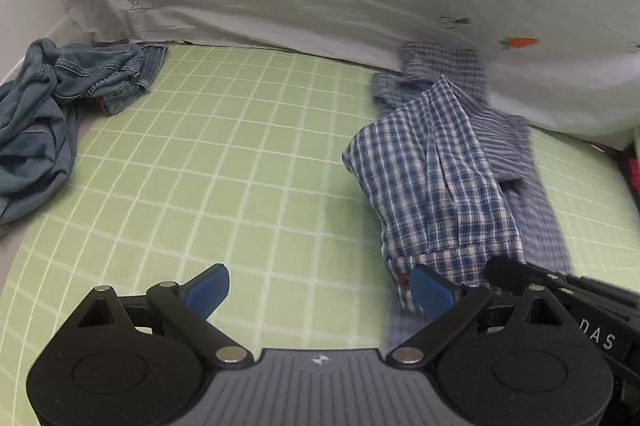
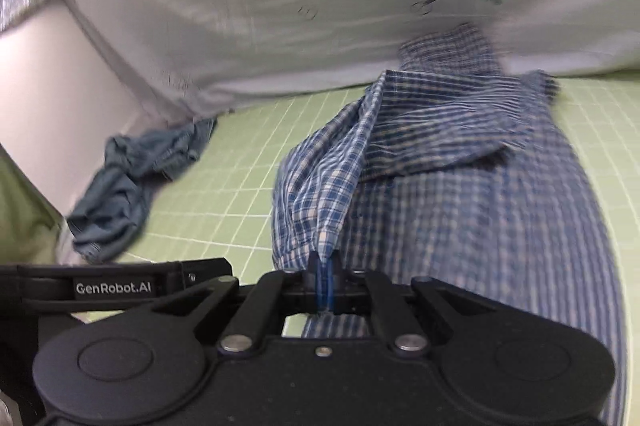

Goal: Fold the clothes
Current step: 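Pinch the shirt side edge with the right gripper and fold it over the body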

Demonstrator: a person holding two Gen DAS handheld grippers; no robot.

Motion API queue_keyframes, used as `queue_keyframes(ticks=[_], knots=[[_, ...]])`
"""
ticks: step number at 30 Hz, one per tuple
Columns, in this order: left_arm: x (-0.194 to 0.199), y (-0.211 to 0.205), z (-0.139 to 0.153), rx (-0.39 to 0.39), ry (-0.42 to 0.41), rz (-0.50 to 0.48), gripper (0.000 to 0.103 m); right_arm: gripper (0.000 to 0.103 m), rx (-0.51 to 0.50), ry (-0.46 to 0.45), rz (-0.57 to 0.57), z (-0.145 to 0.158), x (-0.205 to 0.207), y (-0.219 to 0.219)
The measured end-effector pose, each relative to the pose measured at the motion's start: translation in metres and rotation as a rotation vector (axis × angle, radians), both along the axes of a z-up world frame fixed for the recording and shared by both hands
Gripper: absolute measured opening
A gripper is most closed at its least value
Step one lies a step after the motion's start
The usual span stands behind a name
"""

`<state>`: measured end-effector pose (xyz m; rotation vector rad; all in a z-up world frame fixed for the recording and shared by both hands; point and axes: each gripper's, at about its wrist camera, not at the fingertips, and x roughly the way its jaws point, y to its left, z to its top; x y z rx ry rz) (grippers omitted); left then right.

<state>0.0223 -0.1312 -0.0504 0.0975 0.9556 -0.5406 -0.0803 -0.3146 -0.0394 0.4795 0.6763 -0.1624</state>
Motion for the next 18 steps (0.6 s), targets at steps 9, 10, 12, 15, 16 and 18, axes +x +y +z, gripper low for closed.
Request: queue_keyframes(ticks=[9, 10, 12, 15, 16, 18], knots=[[-0.095, -0.013, 0.018, 0.010, 0.010, -0.106, 0.097, 0.003, 0.105, -0.030, -0.170, 0.014, -0.109, -0.030], [-0.104, -0.014, 0.019, 0.011, 0.013, -0.103, 0.097, 0.003, 0.110, -0.013, -0.186, 0.014, -0.118, -0.035], [-0.121, -0.016, 0.021, 0.013, 0.019, -0.094, 0.097, 0.003, 0.129, 0.024, -0.213, 0.011, -0.137, -0.045], [-0.144, -0.019, 0.019, 0.029, 0.040, -0.068, 0.097, 0.003, 0.176, 0.075, -0.235, -0.001, -0.161, -0.056], [-0.151, -0.019, 0.018, 0.037, 0.047, -0.058, 0.097, 0.003, 0.193, 0.092, -0.236, -0.006, -0.167, -0.059], [-0.162, -0.018, 0.014, 0.054, 0.056, -0.035, 0.097, 0.003, 0.229, 0.122, -0.232, -0.017, -0.177, -0.065]])
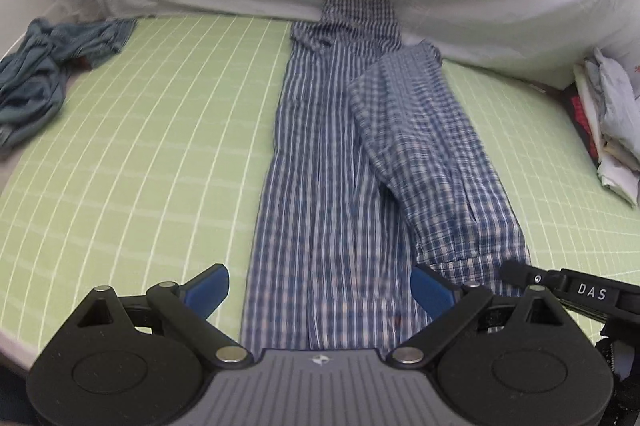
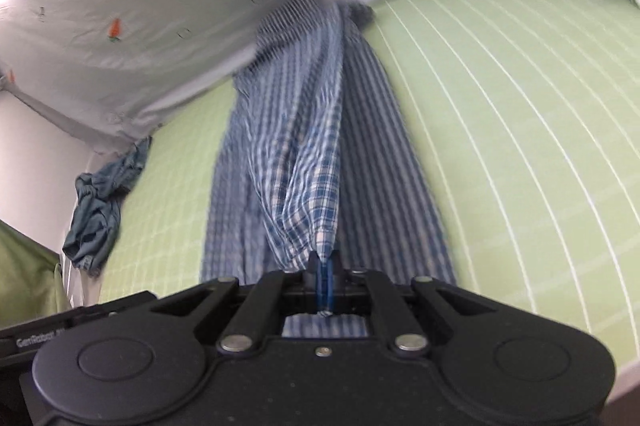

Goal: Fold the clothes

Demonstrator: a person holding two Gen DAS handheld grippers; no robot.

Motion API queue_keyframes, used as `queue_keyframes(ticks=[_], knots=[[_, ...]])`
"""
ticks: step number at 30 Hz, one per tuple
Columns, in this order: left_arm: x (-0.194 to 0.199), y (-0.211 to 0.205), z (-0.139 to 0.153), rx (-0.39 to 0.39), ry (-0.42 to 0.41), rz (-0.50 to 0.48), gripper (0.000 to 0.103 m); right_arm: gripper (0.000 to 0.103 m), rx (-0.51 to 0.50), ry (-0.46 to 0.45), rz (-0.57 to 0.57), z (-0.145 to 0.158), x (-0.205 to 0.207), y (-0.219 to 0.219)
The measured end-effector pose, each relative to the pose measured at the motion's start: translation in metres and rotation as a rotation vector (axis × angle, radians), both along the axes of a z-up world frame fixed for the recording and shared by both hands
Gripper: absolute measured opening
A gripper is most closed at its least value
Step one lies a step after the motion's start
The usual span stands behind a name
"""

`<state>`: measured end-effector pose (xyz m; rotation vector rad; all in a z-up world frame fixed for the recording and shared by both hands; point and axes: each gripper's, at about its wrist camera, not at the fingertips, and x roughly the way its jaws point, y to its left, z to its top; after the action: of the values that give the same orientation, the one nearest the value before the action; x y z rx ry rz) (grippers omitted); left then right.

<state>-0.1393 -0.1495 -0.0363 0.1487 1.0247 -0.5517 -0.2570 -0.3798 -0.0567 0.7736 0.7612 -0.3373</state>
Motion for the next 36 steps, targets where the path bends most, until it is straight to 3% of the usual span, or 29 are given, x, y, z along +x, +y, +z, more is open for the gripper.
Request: queue_keyframes(ticks=[6, 11, 16, 19, 20, 21, 23, 31, 36], knots=[[-0.030, 0.005, -0.013, 0.048, 0.012, 0.059, 0.097, 0.003, 0.079, 0.061, 0.022, -0.038, -0.010, -0.011], [-0.045, 0.014, -0.023, 0.111, 0.047, 0.074, 0.097, 0.003, 0.038, 0.099, 0.048, -0.054, -0.015, -0.009], [-0.035, 0.021, -0.032, 0.138, 0.080, 0.071, 0.097, 0.008, -0.017, 0.145, 0.059, -0.058, -0.015, 0.000], [-0.023, 0.022, -0.031, 0.122, 0.089, 0.078, 0.097, 0.029, -0.099, 0.182, 0.072, -0.049, -0.020, 0.007], [-0.020, 0.022, -0.031, 0.118, 0.086, 0.080, 0.097, 0.048, -0.139, 0.191, 0.066, -0.044, -0.021, 0.011], [-0.016, 0.022, -0.031, 0.121, 0.079, 0.079, 0.097, 0.057, -0.180, 0.200, 0.057, -0.040, -0.022, 0.015], [-0.010, 0.024, -0.037, 0.137, 0.074, 0.073, 0.097, 0.089, -0.257, 0.219, 0.035, -0.035, -0.020, 0.024], [-0.003, 0.028, -0.067, 0.187, 0.123, 0.002, 0.097, 0.090, -0.257, 0.281, 0.014, -0.056, -0.016, 0.042], [-0.008, 0.026, -0.080, 0.215, 0.143, -0.069, 0.096, 0.098, -0.299, 0.301, 0.014, -0.063, -0.012, 0.056]])
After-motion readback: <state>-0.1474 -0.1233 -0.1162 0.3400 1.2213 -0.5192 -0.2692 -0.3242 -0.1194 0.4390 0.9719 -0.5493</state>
